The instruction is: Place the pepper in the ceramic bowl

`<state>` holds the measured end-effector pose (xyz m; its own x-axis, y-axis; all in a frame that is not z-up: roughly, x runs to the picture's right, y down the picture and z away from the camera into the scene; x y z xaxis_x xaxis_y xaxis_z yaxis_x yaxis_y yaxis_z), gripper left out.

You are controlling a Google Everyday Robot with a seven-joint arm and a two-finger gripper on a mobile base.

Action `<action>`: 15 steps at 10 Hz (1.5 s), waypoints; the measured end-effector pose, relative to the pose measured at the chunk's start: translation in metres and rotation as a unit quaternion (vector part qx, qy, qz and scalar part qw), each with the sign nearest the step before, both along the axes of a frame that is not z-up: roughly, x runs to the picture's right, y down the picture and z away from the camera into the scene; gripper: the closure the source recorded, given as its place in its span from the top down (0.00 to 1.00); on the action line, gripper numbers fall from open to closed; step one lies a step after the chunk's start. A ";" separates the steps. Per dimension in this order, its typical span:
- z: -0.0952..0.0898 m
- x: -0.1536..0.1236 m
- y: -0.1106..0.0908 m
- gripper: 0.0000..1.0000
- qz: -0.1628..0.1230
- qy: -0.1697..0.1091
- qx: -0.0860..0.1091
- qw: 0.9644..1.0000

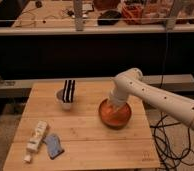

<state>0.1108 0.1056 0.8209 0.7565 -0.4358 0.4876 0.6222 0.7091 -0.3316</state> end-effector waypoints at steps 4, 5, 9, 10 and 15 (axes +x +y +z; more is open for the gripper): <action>-0.002 0.000 -0.002 0.02 0.002 0.000 -0.002 1.000; -0.003 0.000 -0.001 0.02 0.002 0.000 -0.003 1.000; -0.005 0.000 -0.003 0.02 0.002 0.000 -0.005 1.000; -0.006 0.001 -0.003 0.02 0.002 0.001 -0.006 1.000; -0.010 0.000 -0.005 0.02 0.004 0.001 -0.009 1.000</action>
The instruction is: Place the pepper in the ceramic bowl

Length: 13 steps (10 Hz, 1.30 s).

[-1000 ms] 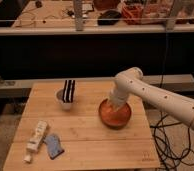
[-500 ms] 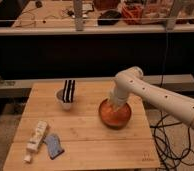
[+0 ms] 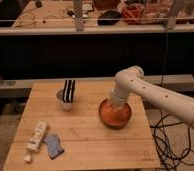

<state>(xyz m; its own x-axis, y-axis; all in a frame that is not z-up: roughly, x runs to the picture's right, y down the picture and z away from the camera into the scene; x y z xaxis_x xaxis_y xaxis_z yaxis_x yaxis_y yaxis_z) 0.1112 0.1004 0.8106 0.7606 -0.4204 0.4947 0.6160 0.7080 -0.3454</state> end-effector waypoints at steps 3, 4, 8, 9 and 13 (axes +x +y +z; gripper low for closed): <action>-0.002 0.001 -0.001 0.02 0.003 0.001 -0.002 1.000; -0.002 0.000 -0.001 0.02 0.004 0.001 -0.003 1.000; -0.005 0.000 -0.002 0.02 0.008 0.002 -0.006 1.000; -0.005 0.000 -0.002 0.02 0.009 0.002 -0.007 1.000; -0.007 0.001 -0.003 0.02 0.014 0.004 -0.010 1.000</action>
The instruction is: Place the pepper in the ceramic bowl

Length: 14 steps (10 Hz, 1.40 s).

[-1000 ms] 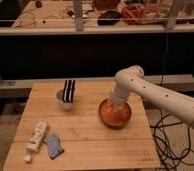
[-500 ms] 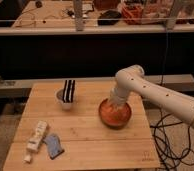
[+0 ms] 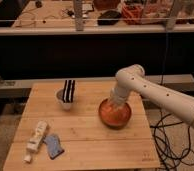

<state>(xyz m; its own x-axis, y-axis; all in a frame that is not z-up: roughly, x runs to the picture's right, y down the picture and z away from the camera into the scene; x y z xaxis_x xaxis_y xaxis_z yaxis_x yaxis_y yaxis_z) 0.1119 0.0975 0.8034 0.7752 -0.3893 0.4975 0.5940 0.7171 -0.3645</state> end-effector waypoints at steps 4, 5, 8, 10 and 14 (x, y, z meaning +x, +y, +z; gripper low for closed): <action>-0.002 0.001 -0.002 0.02 0.005 0.002 -0.003 1.000; -0.002 0.001 -0.001 0.02 0.007 0.003 -0.004 1.000; -0.004 0.002 -0.002 0.02 0.012 0.005 -0.008 1.000; -0.005 0.002 -0.003 0.02 0.016 0.006 -0.010 1.000; -0.007 0.003 -0.004 0.02 0.025 0.010 -0.015 1.000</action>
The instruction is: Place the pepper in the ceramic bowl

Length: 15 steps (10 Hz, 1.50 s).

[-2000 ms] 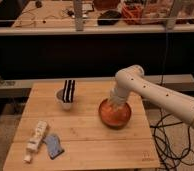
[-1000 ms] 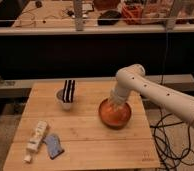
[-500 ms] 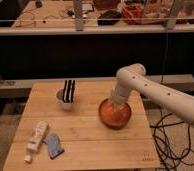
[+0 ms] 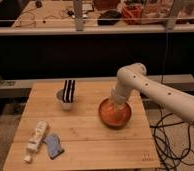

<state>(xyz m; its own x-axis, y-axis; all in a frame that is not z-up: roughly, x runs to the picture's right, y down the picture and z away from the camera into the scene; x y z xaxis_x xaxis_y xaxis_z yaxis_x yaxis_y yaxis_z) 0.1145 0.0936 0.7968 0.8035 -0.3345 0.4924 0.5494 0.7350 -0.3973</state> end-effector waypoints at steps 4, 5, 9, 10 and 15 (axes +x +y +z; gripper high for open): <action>-0.001 0.000 0.000 0.02 0.007 0.003 -0.003 1.000; -0.002 0.001 -0.001 0.02 0.011 0.004 -0.005 1.000; -0.003 0.001 -0.001 0.02 0.020 0.008 -0.008 1.000; -0.003 0.001 -0.001 0.02 0.022 0.009 -0.009 1.000; -0.005 0.001 -0.001 0.02 0.035 0.013 -0.014 0.999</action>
